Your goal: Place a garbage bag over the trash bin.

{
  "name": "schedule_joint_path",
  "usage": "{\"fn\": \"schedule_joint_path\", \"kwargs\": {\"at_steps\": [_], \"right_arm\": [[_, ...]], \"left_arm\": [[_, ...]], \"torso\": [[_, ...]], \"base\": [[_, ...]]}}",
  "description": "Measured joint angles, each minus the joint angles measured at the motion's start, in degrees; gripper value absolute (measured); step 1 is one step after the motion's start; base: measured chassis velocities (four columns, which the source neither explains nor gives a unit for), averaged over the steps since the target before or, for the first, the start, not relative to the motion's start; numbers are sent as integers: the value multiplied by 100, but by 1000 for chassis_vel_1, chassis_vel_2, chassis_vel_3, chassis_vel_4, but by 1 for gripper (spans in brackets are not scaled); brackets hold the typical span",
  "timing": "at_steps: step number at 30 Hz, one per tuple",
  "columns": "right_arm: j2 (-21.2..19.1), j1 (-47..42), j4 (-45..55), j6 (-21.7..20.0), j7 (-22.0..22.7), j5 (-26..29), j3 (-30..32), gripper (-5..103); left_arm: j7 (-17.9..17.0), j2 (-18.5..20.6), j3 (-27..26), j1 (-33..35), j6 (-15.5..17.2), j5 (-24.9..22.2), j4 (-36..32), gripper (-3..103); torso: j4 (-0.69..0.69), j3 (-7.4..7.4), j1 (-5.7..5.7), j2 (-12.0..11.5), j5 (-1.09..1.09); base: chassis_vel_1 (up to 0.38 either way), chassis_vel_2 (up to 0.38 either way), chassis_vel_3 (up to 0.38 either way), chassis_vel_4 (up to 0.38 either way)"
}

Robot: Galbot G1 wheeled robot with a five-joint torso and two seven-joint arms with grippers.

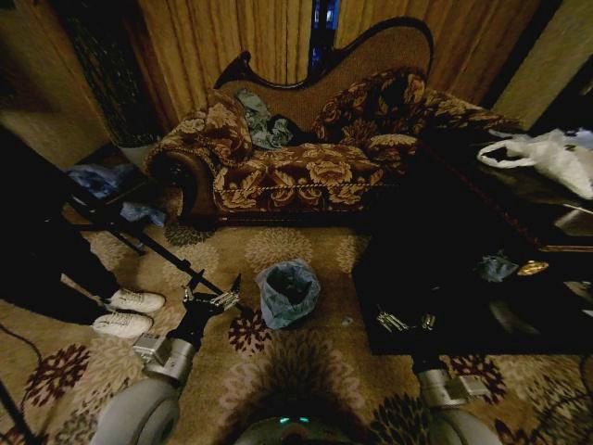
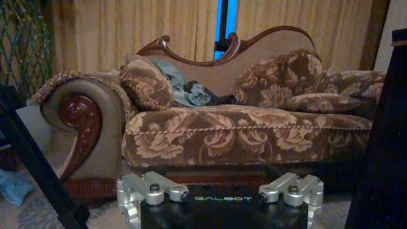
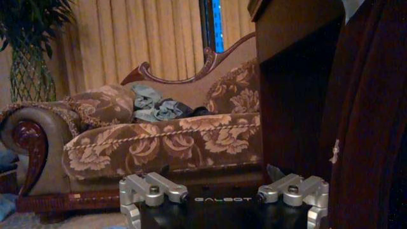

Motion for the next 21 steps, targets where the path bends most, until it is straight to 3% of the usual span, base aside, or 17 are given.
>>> {"fn": "schedule_joint_path", "kwargs": {"at_steps": [21], "right_arm": [[0,8,-9,5,1,0,-5,100]], "left_arm": [[-3,3,7,-2,3,-2,9,100]], "torso": [[0,0,0,0,0]], "base": [[0,0,0,0]]}}
